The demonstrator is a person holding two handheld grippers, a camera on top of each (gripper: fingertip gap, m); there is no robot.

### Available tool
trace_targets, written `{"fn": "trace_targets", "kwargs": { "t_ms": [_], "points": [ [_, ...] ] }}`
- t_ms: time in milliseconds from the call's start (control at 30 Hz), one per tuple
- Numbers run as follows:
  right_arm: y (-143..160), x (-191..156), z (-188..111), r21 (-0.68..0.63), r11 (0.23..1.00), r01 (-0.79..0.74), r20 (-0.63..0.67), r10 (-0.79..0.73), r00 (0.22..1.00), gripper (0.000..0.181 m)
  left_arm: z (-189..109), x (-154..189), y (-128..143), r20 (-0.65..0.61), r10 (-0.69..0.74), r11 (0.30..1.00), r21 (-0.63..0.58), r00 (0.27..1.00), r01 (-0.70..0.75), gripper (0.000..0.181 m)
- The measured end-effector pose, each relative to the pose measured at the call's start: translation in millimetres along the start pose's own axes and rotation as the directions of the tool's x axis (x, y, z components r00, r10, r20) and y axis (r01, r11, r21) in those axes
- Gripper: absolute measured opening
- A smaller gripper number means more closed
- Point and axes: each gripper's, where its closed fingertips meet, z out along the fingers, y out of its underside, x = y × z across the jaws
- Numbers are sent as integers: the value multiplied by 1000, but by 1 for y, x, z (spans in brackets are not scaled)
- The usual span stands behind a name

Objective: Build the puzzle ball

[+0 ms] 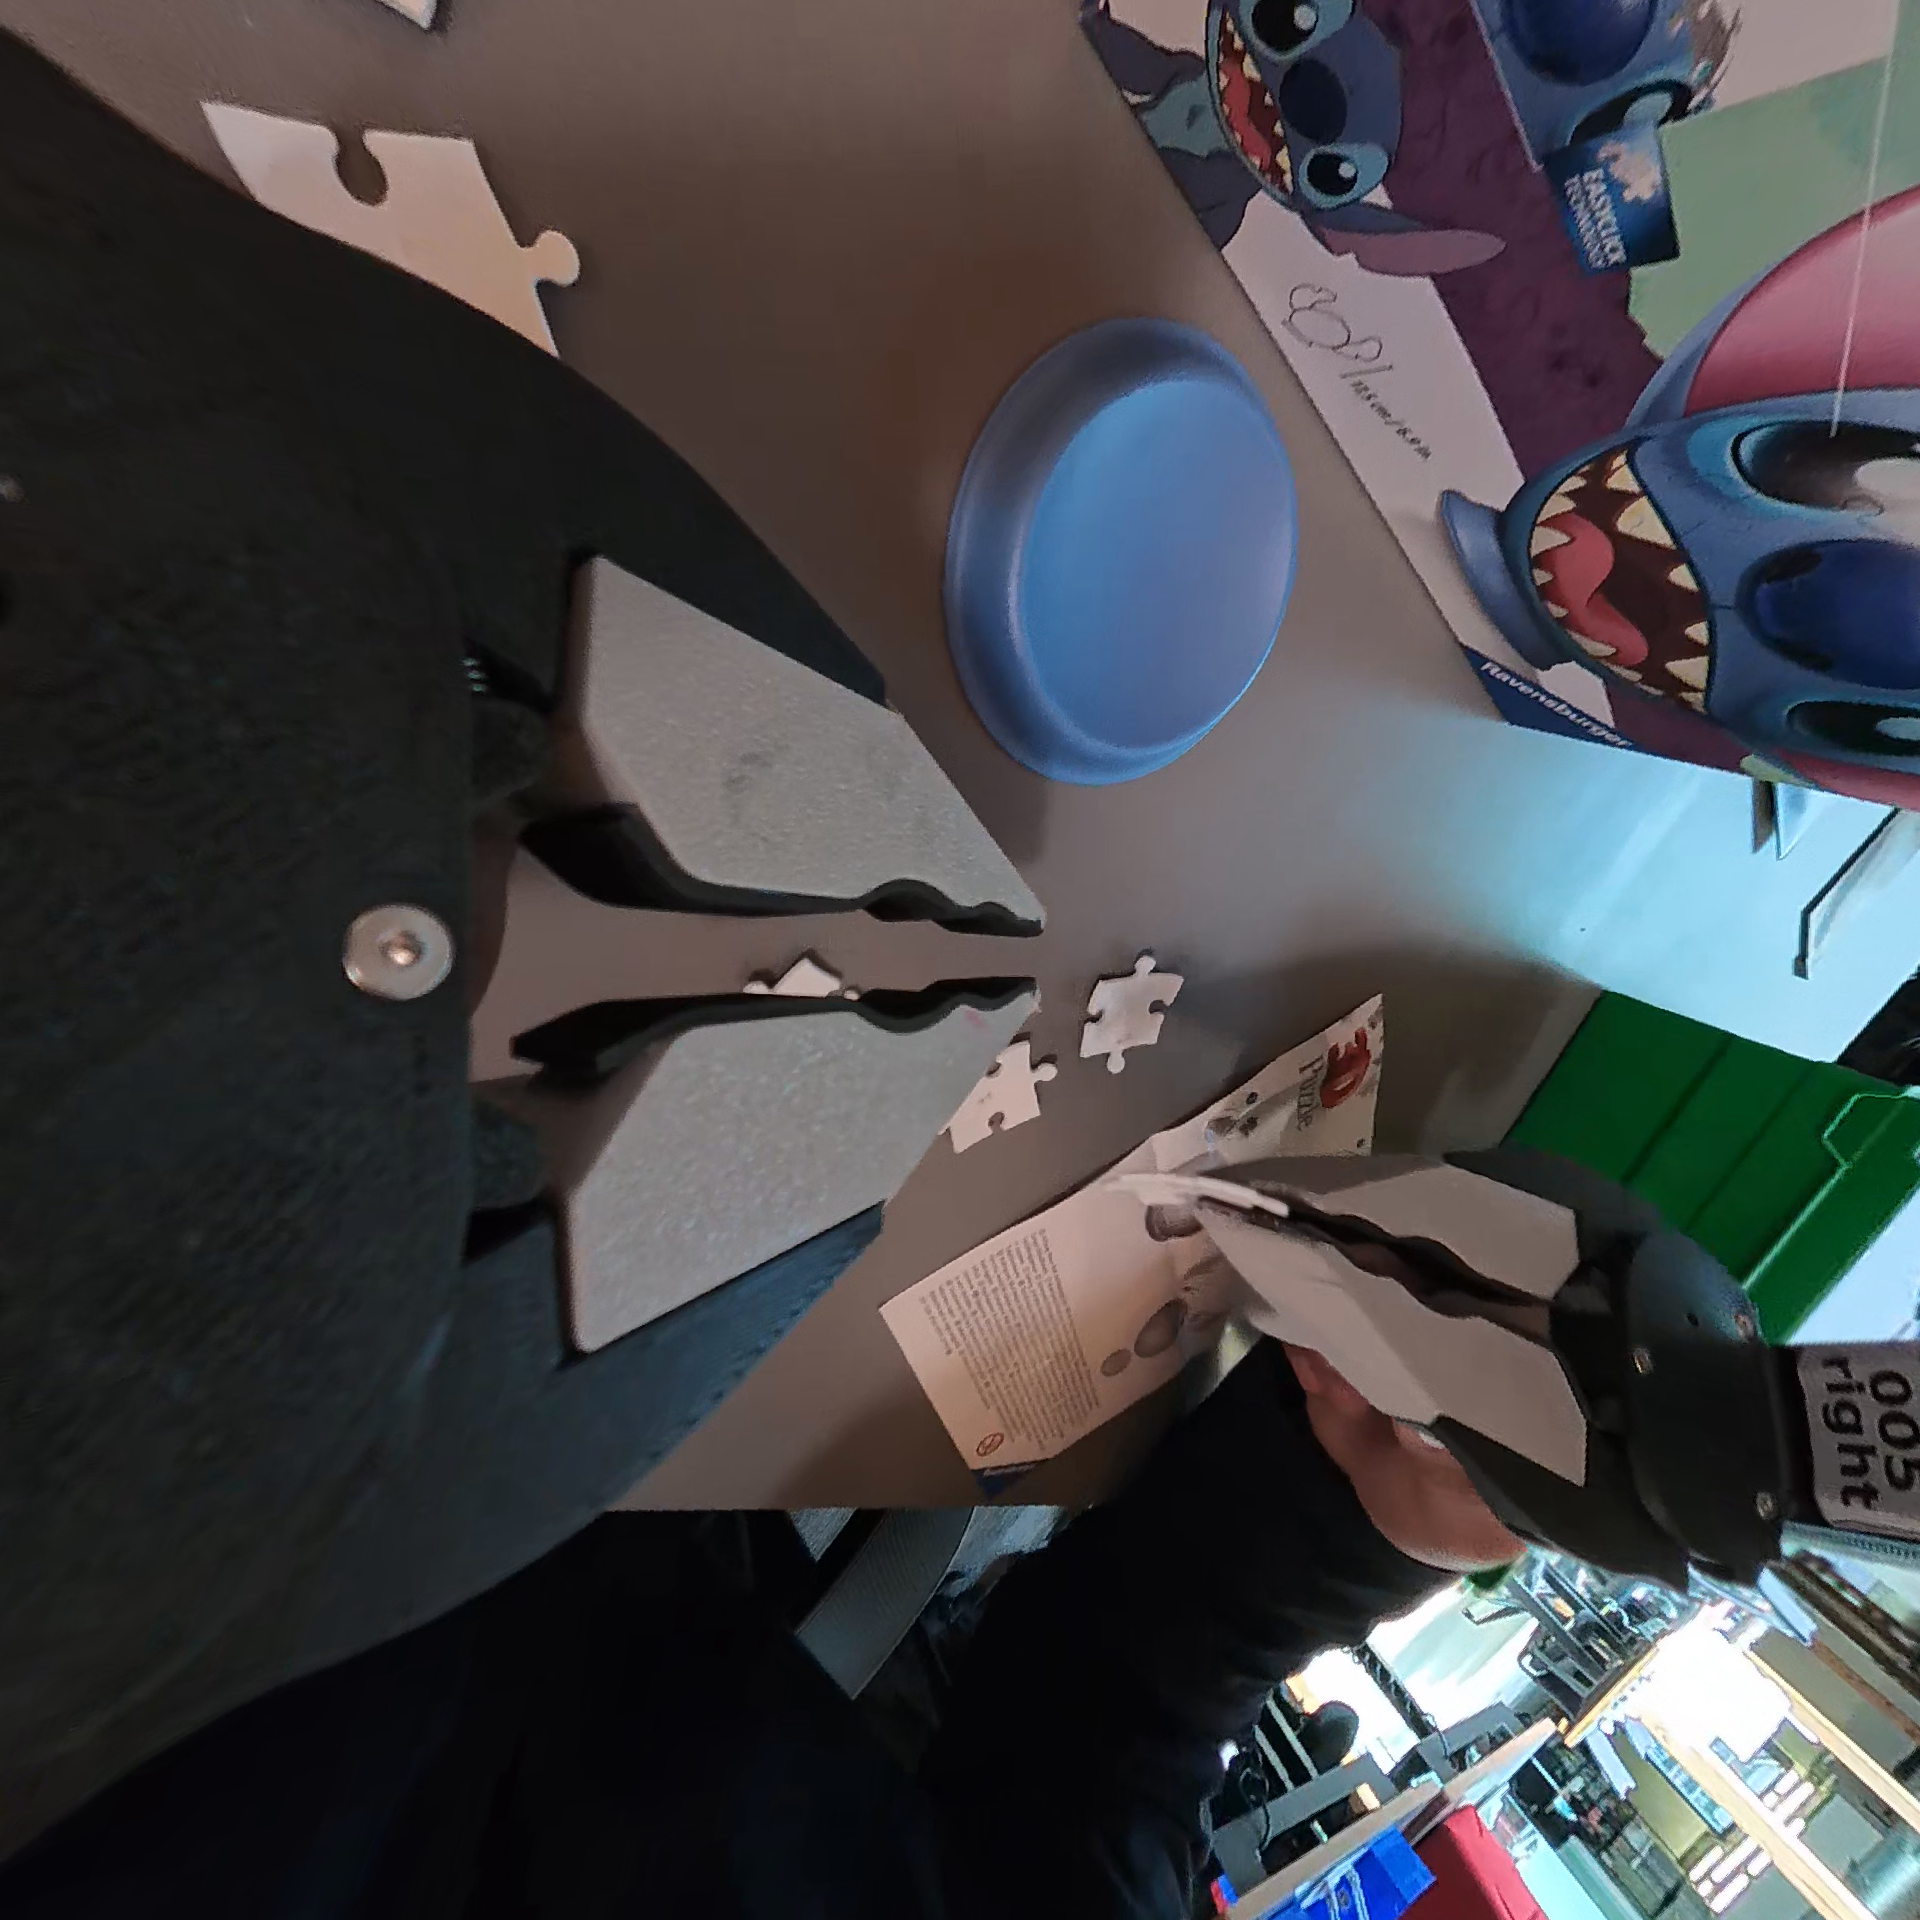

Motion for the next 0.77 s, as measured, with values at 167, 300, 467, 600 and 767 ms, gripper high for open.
{"fn": "trace_targets", "kwargs": {
  "t_ms": [167,300,467,600,767],
  "points": [
    [-9,-1,-19,30,999,41,-45,-39,998,0,-4,-4,-6,24,-6,999,36,1000,5,5],
    [-15,0,-34,69,996,50,-71,-45,996,0,-4,-10,-6,44,-22,999,43,999,20,4],
    [-16,6,-48,71,995,66,-118,-58,991,0,-2,-16,-3,59,-33,999,35,998,31,5],
    [-15,3,-63,61,994,94,-137,-85,987,0,0,-17,-1,65,-34,999,26,997,33,5],
    [-17,8,-79,96,991,95,-166,-78,983,0,0,-19,-1,69,-47,999,30,997,45,4]
  ]
}}
